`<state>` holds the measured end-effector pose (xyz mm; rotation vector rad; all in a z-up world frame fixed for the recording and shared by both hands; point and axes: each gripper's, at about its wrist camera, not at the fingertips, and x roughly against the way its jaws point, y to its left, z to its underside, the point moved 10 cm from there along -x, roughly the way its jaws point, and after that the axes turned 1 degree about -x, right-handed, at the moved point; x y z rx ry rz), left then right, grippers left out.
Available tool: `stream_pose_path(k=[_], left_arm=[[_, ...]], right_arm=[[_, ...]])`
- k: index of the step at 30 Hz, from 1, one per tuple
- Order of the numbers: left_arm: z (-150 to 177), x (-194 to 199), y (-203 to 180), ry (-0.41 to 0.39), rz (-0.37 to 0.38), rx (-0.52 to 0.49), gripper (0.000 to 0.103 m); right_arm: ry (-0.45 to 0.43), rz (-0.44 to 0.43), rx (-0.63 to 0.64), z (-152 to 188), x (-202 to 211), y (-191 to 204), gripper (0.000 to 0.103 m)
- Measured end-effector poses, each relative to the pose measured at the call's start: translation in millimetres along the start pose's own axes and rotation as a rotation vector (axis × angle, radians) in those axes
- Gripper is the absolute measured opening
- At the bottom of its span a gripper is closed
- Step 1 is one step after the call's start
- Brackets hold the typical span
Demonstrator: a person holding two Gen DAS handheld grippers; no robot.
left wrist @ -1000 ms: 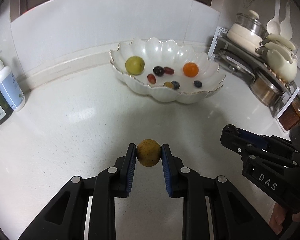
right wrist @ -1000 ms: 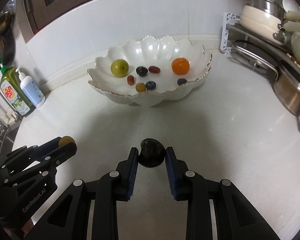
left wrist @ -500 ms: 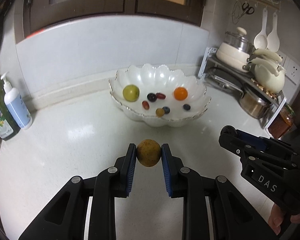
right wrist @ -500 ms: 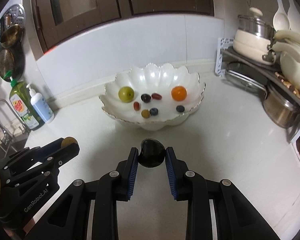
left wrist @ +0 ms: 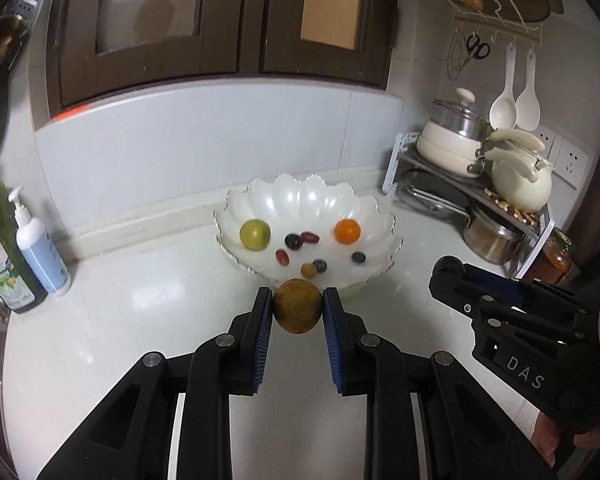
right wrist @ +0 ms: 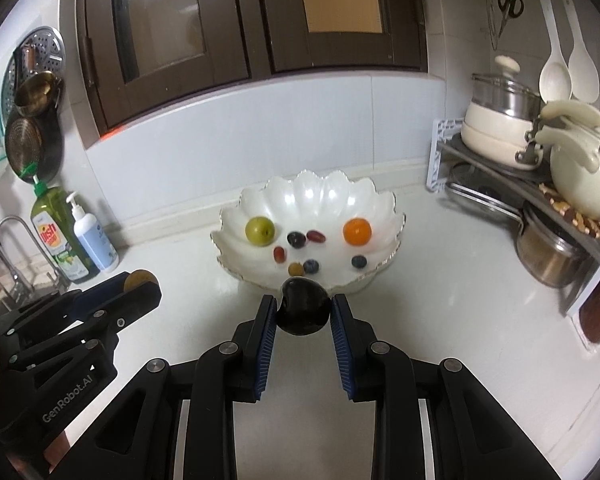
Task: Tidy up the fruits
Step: 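Carry the yellow plum with the left gripper while the right gripper carries the dark plum over the bowl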
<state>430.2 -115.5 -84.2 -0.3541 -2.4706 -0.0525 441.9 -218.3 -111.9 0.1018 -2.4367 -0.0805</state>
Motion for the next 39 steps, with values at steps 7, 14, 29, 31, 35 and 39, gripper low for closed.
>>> stream_pose_path(k=[7, 14, 29, 31, 35, 39], left_arm=[[-23.8, 5.2, -0.8, -0.049, -0.003, -0.013, 0.026], [-42.5, 1.3, 0.3, -0.077, -0.015, -0.024, 0.026], [-81.4, -27.7, 7.9, -0.084, -0.027, -0.057, 0.026], [-85.8, -32.6, 7.8, -0.080, -0.029, -0.066, 0.026], [-92.7, -48.3, 8.3, -0.055, -0.034, -0.071, 0.026], [-95.5, -67.0, 8.3, -0.020, -0.039, -0.080, 0.026]], right_arm=[[-0.041, -0.001, 0.011, -18.9, 2.5, 4.0, 0.029], [-0.068, 0.000, 0.023, -37.3, -0.7, 6.0, 0.029], [-0.059, 0.001, 0.042, -71.9, -31.9, 7.9, 0.029], [-0.056, 0.006, 0.043, -77.2, -37.4, 6.1, 0.029], [-0.032, 0.009, 0.042, -83.4, -50.8, 2.6, 0.029], [0.002, 0.019, 0.040, -86.2, -68.3, -4.1, 0.029]])
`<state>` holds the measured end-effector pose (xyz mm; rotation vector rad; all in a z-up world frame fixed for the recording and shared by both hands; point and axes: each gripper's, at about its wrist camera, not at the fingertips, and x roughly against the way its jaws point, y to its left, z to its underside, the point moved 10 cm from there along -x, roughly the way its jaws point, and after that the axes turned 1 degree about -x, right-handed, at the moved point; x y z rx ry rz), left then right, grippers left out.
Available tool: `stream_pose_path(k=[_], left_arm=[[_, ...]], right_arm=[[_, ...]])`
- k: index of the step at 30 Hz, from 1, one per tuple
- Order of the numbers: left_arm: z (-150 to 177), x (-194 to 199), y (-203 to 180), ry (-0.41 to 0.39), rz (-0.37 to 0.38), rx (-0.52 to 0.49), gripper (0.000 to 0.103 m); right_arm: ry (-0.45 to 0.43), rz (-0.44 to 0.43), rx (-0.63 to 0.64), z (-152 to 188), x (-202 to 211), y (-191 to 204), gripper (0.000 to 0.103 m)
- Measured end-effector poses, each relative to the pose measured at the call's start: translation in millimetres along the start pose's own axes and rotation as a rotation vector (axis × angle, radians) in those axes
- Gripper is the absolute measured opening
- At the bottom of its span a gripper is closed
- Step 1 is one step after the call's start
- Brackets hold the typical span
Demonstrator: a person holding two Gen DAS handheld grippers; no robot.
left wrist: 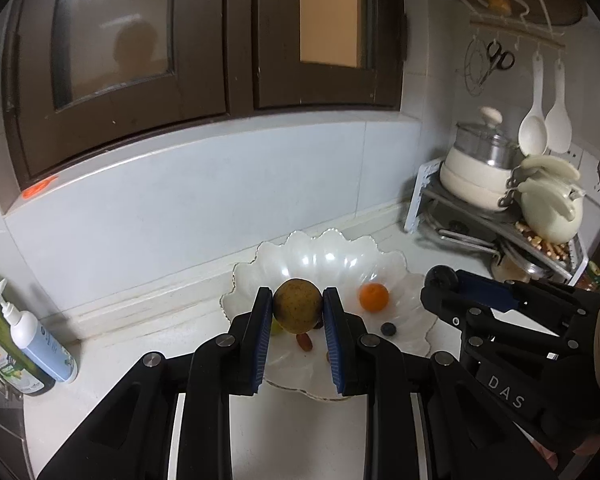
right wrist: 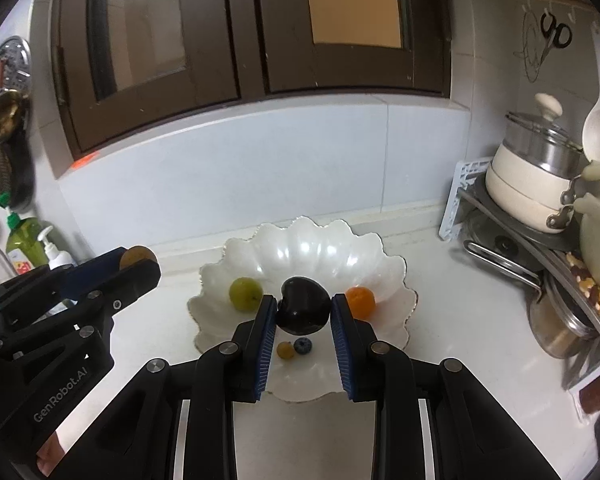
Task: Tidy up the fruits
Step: 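Carry the yellow plum with the left gripper while the right gripper carries the dark plum over the bowl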
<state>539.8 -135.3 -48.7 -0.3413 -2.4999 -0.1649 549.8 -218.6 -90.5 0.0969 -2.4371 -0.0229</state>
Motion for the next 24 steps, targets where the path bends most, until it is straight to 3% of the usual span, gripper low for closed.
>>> stream_pose_path(k=[8, 24], left_arm=[[1.5, -36.3, -1.2, 0.081, -0.015, -0.027, 0.026], [37.0, -114.2, 2.9, 0.323, 0.019, 0.009, 0.026]], right_arm=[[0.080, 0.039, 0.014, 0.0, -36.9, -12.8, 0.029], [0.288, 0.015, -0.035, 25.7, -104.8, -29.8, 0.029]])
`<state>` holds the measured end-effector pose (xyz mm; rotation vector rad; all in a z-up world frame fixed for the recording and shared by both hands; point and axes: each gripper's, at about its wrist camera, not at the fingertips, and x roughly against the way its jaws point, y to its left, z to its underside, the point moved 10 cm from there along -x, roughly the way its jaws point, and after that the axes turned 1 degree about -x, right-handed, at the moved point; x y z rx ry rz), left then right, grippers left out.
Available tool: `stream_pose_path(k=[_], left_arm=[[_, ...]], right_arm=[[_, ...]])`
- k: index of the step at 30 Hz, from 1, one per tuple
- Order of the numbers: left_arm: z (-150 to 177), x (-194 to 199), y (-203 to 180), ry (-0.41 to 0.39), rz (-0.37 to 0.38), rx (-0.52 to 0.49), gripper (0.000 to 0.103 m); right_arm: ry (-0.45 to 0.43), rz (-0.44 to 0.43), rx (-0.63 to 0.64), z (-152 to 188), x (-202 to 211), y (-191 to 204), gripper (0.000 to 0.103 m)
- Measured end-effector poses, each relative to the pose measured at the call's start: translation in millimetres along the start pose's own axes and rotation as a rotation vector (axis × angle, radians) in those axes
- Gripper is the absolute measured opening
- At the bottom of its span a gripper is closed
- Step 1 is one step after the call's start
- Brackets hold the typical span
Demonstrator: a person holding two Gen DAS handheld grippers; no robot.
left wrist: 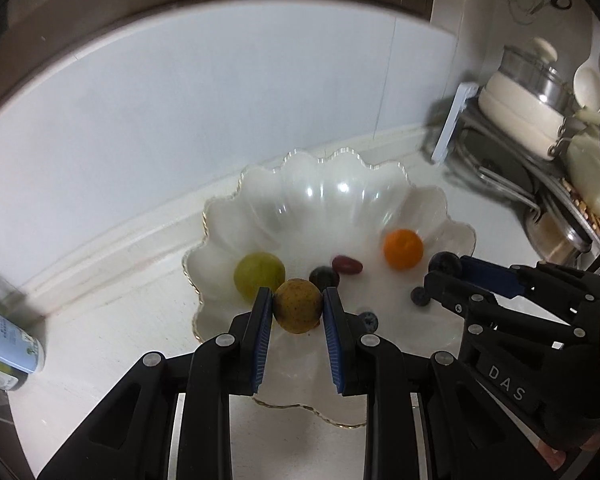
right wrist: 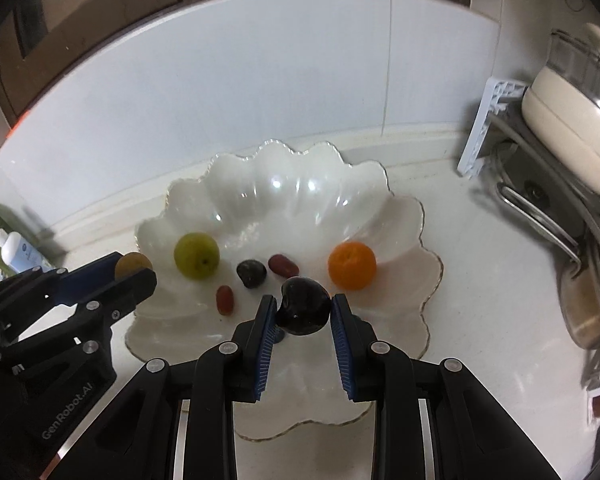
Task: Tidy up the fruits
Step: 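Carry the yellow plum with the left gripper while the right gripper carries the dark plum over the bowl, then open the left gripper releasing the yellow plum while the right gripper releases the dark plum into the bowl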
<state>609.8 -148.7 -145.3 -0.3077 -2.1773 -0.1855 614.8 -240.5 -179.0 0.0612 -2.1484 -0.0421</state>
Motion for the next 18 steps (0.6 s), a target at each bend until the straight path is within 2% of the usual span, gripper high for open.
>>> stream_pose_path(k=[12, 18], left_arm=[[15.8, -36.3, 1.6, 0.132, 0.005, 0.003, 0.026], [18.1, -39.5, 2.1, 0.149, -0.003, -0.003, 0.027]], right_arm=[[0.115, -0.007, -0.023, 16.2, -32.9, -8.9, 0.029], [0.128, -0.012, -0.030, 17.1, -35.8, -8.1, 0.030]])
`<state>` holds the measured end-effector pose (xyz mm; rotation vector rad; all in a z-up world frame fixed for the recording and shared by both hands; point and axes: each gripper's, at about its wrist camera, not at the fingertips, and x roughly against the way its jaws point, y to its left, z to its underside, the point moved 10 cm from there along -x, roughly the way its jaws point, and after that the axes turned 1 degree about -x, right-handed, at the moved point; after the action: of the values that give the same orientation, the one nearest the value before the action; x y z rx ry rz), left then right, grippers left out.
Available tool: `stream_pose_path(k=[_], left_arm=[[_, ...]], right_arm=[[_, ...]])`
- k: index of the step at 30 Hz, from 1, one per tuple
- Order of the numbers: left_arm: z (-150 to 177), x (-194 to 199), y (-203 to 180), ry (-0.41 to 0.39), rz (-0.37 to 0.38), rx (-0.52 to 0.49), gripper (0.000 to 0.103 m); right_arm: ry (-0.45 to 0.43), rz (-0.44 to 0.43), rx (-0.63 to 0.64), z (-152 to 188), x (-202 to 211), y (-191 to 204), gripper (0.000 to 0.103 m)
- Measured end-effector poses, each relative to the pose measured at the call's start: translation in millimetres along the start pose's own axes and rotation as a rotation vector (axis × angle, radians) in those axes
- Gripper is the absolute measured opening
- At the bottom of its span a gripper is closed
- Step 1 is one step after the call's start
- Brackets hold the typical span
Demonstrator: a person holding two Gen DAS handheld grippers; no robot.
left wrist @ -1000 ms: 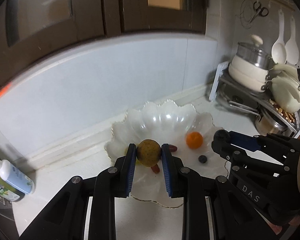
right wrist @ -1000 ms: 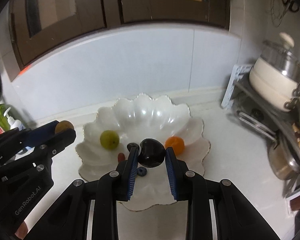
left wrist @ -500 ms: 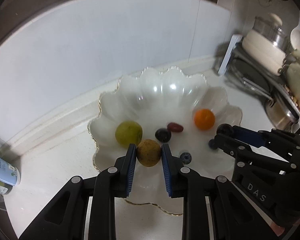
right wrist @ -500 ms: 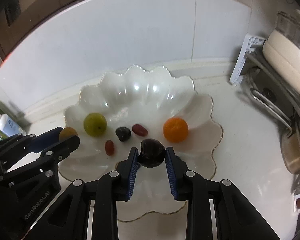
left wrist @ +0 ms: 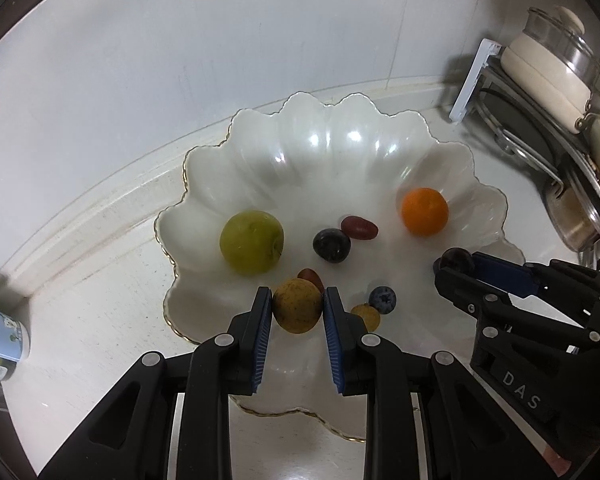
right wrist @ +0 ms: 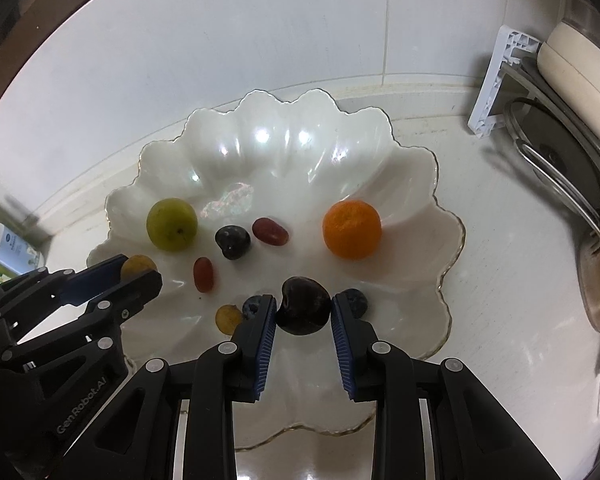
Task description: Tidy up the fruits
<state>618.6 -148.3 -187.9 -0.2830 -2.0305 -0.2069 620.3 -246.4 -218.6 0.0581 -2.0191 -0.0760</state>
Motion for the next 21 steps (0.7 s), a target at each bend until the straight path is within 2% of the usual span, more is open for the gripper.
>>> stream_pose_path(k=[4, 6, 14, 21], left_arm=[[-0.9, 1.2, 1.4, -0.004, -0.003, -0.001, 0.038], [-1.3, 2.4, 2.9, -0.007, -0.013, -0.004, 0.038], [-3.4, 21.3, 9.8, -0.056, -0.044, 0.000, 0.040], [1.7, 48.4, 12.5, -0.109, -0.049, -0.008, 0.041]], right_arm=[[0.009, 0.007, -0.015, -0.4, -1.4, -2.3, 0.037], [0.007, 0.011, -0.015, -0.4, 0.0, -2.8, 0.041], [-0.033, 0.034, -0.010, 0.4, 16.2, -3.3, 0.041], [-0.118, 0.042, -0.021, 3.6, 49.9, 2.2, 0.041]])
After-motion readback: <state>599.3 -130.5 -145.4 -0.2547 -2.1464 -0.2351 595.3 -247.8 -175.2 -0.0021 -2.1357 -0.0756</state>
